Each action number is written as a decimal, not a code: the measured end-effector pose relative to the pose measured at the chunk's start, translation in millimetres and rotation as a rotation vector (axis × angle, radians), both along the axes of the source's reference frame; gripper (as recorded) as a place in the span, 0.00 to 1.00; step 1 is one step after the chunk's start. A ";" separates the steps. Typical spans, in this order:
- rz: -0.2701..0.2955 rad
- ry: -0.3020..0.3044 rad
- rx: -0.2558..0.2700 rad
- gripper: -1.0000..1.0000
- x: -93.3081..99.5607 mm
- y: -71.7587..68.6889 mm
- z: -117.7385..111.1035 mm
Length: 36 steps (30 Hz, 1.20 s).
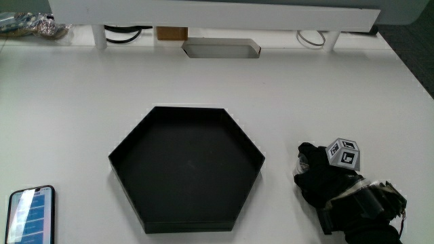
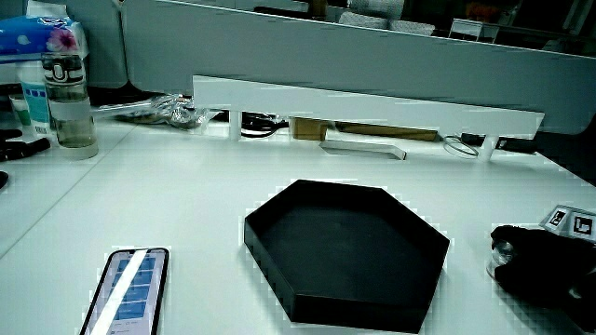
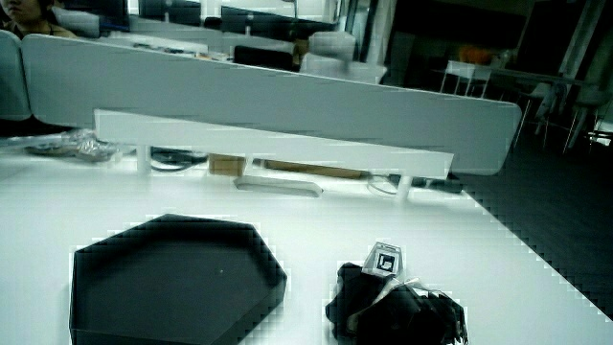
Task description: Pick paper clip from desk
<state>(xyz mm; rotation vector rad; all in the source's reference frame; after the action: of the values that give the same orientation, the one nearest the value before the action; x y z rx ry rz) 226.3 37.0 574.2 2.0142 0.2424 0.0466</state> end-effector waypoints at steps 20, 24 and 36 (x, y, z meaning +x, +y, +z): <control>0.016 -0.028 0.034 1.00 8.8 0.0 -0.8; 0.017 0.004 0.041 1.00 8.3 0.8 0.4; -0.050 -0.114 0.148 1.00 -20.6 -31.5 -41.7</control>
<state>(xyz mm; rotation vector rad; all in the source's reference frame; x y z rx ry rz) 205.8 5.5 532.4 2.1560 0.1191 0.1518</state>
